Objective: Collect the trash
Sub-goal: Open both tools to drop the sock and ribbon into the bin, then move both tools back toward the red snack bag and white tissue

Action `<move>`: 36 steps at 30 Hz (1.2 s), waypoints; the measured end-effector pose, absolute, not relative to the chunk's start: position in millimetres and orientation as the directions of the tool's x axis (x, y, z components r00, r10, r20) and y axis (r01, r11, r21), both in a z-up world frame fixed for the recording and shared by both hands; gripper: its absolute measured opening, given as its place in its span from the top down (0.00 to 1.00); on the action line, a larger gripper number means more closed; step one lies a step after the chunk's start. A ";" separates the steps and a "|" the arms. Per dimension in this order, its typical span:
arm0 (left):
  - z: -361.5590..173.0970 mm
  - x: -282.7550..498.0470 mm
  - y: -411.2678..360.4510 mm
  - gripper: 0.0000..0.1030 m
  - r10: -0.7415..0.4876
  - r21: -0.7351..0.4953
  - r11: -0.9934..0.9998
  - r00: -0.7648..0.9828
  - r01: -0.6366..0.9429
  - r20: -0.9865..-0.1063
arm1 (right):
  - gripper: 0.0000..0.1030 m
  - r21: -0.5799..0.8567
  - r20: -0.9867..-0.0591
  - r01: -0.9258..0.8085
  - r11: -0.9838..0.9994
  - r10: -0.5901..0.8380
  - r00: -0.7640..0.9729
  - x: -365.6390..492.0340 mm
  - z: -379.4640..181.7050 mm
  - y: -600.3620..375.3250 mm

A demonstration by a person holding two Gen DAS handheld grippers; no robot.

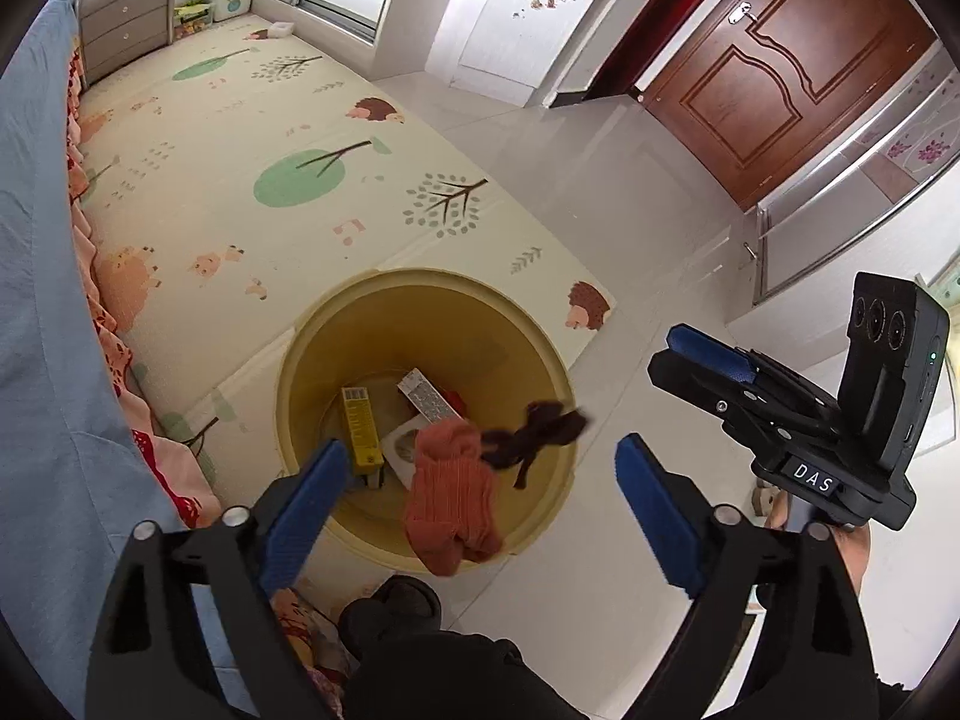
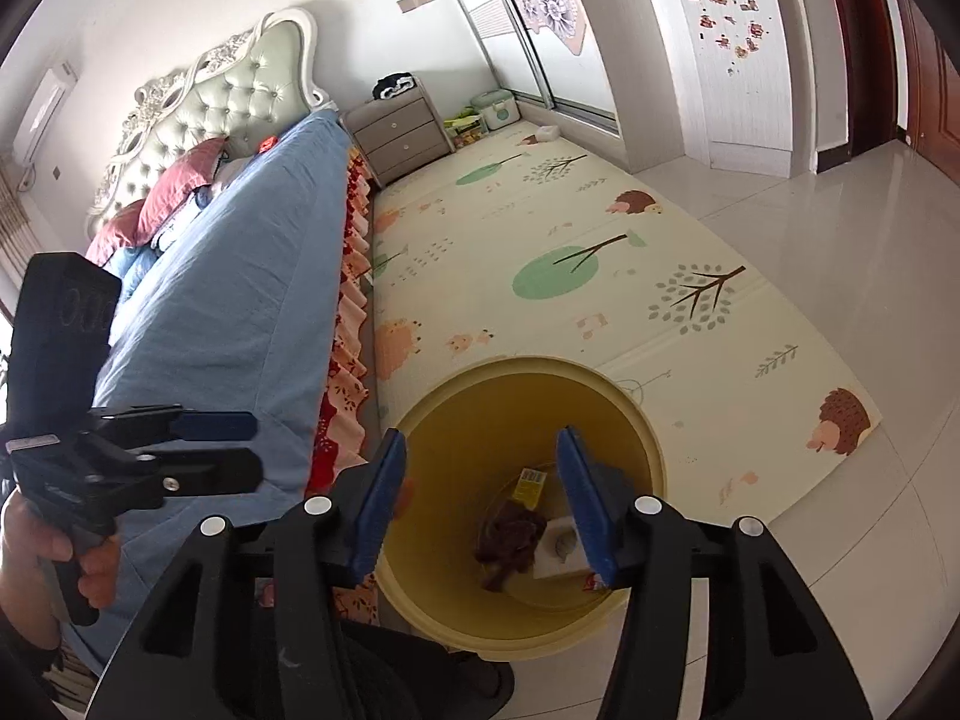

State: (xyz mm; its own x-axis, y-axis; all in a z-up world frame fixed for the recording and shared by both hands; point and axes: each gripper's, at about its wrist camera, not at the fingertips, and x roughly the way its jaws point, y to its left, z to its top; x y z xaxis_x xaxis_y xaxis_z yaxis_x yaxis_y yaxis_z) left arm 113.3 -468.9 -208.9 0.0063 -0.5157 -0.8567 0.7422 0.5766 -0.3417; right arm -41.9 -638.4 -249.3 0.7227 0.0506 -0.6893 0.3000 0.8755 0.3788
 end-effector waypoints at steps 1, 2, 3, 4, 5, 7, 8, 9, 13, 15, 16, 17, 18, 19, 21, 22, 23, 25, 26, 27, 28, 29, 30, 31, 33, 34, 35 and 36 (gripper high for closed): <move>-208.5 111.9 -470.0 0.11 -0.504 -0.325 0.579 0.015 0.748 -0.864 | 0.49 0.381 -0.690 0.305 0.873 0.049 0.722 -42.9 -250.8 -639.6; -207.7 110.9 -471.4 0.11 -0.493 -0.311 0.581 0.021 0.752 -0.870 | 0.49 0.394 -0.688 0.304 0.867 0.059 0.724 -44.4 -252.1 -640.5; -208.1 109.6 -471.1 0.11 -0.487 -0.300 0.583 0.029 0.755 -0.873 | 0.49 0.409 -0.685 0.304 0.860 0.070 0.725 -45.5 -253.0 -641.8; -208.1 107.9 -470.9 0.11 -0.483 -0.293 0.582 0.033 0.759 -0.875 | 0.49 0.419 -0.685 0.304 0.855 0.078 0.724 -46.4 -253.8 -642.4; -208.2 106.5 -471.4 0.11 -0.476 -0.286 0.582 0.033 0.761 -0.879 | 0.49 0.418 -0.689 0.307 0.855 0.078 0.721 -47.5 -254.6 -641.9; -207.0 101.7 -472.6 0.11 -0.470 -0.272 0.570 0.035 0.775 -0.882 | 0.49 0.409 -0.696 0.313 0.857 0.071 0.715 -49.6 -254.6 -641.5; -205.7 100.2 -472.5 0.11 -0.471 -0.266 0.562 0.039 0.784 -0.881 | 0.49 0.411 -0.695 0.314 0.856 0.071 0.715 -48.8 -252.6 -642.8; -203.1 97.3 -472.5 0.11 -0.475 -0.258 0.552 0.045 0.793 -0.879 | 0.49 0.413 -0.694 0.316 0.854 0.071 0.716 -50.0 -250.9 -641.7; -190.4 88.8 -467.0 0.11 -0.504 -0.264 0.523 0.045 0.810 -0.863 | 0.49 0.403 -0.685 0.308 0.862 0.061 0.726 -53.8 -238.4 -637.9; -184.5 86.9 -461.2 0.11 -0.522 -0.281 0.518 0.038 0.808 -0.852 | 0.49 0.397 -0.678 0.299 0.868 0.058 0.733 -55.2 -229.7 -632.3; -181.4 85.4 -457.4 0.11 -0.528 -0.285 0.518 0.039 0.807 -0.849 | 0.48 0.392 -0.675 0.293 0.872 0.057 0.735 -54.8 -224.9 -629.3; -178.3 83.8 -453.0 0.11 -0.533 -0.286 0.519 0.043 0.805 -0.845 | 0.47 0.389 -0.671 0.286 0.876 0.056 0.739 -54.8 -220.5 -625.8; -174.9 82.5 -447.9 0.11 -0.539 -0.288 0.520 0.047 0.804 -0.841 | 0.45 0.388 -0.665 0.278 0.879 0.057 0.745 -54.5 -215.8 -621.6; -171.0 81.6 -441.8 0.11 -0.544 -0.288 0.527 0.057 0.800 -0.837 | 0.45 0.388 -0.659 0.268 0.882 0.062 0.749 -53.6 -211.5 -616.9; -162.2 80.2 -426.9 0.11 -0.561 -0.290 0.534 0.075 0.794 -0.825 | 0.45 0.383 -0.653 0.243 0.891 0.075 0.754 -48.5 -203.9 -605.2; -157.4 79.3 -417.5 0.11 -0.569 -0.288 0.540 0.091 0.791 -0.817 | 0.44 0.374 -0.651 0.230 0.898 0.078 0.755 -45.3 -200.2 -598.5; -153.0 78.9 -407.4 0.11 -0.573 -0.282 0.550 0.109 0.786 -0.812 | 0.44 0.367 -0.648 0.213 0.906 0.085 0.757 -41.4 -196.4 -591.0; -145.0 78.4 -383.6 0.11 -0.576 -0.263 0.574 0.154 0.775 -0.803 | 0.44 0.362 -0.638 0.177 0.915 0.105 0.763 -32.7 -189.2 -576.4; -141.2 78.6 -371.1 0.11 -0.573 -0.253 0.591 0.178 0.766 -0.800 | 0.44 0.362 -0.633 0.155 0.919 0.120 0.765 -27.4 -185.8 -568.2; -137.6 79.5 -357.5 0.11 -0.569 -0.244 0.608 0.200 0.756 -0.798 | 0.44 0.361 -0.630 0.136 0.923 0.133 0.765 -21.7 -182.2 -559.9; -134.4 80.6 -343.5 0.11 -0.564 -0.236 0.625 0.221 0.745 -0.795 | 0.44 0.359 -0.626 0.117 0.926 0.146 0.766 -15.6 -179.0 -551.0; -131.0 82.2 -329.8 0.11 -0.555 -0.222 0.642 0.245 0.734 -0.795 | 0.44 0.358 -0.622 0.095 0.929 0.161 0.767 -9.4 -176.0 -541.7; -128.1 83.8 -314.6 0.11 -0.541 -0.201 0.665 0.279 0.719 -0.793 | 0.43 0.360 -0.617 0.070 0.930 0.181 0.766 -3.0 -172.3 -532.3; -124.9 85.9 -299.2 0.11 -0.527 -0.182 0.689 0.312 0.702 -0.791 | 0.43 0.362 -0.612 0.045 0.931 0.201 0.765 3.0 -169.1 -522.7; -119.1 89.8 -267.8 0.11 -0.500 -0.157 0.731 0.366 0.664 -0.785 | 0.40 0.357 -0.604 -0.010 0.934 0.240 0.760 15.0 -162.3 -497.6; -115.3 92.4 -250.7 0.11 -0.490 -0.153 0.752 0.389 0.641 -0.780 | 0.40 0.352 -0.601 -0.041 0.935 0.259 0.756 21.4 -158.6 -484.2; -111.9 94.1 -234.0 0.11 -0.481 -0.150 0.772 0.413 0.618 -0.774 | 0.39 0.344 -0.597 -0.073 0.936 0.278 0.752 27.9 -154.9 -470.4; -108.5 95.7 -217.3 0.11 -0.471 -0.146 0.791 0.438 0.594 -0.766 | 0.38 0.336 -0.595 -0.105 0.936 0.297 0.747 34.3 -150.6 -456.0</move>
